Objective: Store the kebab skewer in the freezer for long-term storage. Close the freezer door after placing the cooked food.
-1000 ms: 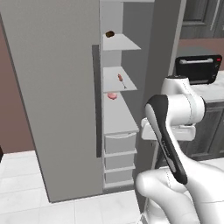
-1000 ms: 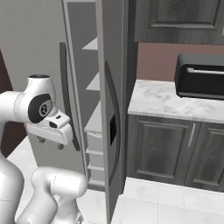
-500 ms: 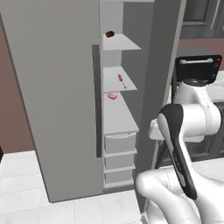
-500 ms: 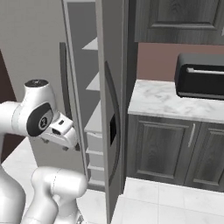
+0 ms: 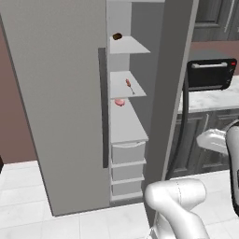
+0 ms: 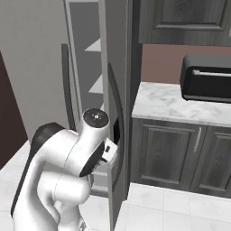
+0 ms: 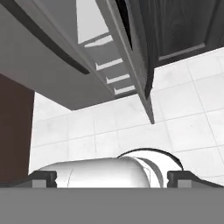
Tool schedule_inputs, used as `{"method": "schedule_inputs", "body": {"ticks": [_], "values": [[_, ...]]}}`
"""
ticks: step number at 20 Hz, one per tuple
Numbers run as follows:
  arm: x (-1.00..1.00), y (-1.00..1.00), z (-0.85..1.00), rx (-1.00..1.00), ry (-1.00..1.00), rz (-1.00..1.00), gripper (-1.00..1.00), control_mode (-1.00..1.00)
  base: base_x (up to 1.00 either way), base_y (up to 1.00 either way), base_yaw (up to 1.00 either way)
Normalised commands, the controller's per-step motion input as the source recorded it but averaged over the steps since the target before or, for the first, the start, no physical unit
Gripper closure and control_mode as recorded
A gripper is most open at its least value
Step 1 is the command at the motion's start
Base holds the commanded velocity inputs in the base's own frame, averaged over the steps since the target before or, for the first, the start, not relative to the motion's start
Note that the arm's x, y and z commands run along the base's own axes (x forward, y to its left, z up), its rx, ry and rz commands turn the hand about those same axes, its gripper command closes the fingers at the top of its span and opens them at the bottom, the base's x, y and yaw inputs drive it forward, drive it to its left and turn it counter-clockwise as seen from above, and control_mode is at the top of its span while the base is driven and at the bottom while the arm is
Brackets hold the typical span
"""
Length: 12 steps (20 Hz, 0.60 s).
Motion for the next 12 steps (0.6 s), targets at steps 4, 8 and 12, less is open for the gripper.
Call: {"method": "schedule_inputs", "body": {"ticks": [4, 8, 12], "values": [[0.49, -1.0, 0.0, 0.28, 0.0, 0.16, -1.0, -1.0, 0.0, 0.0, 0.0], [0.71, -0.65, -0.06, 0.11, 0.0, 0.16, -1.0, -1.0, 0.0, 0.0, 0.0], [0.76, -0.36, -0.09, 0.08, -0.04, 0.23, -1.0, -1.0, 0.0, 0.0, 0.0]]}}
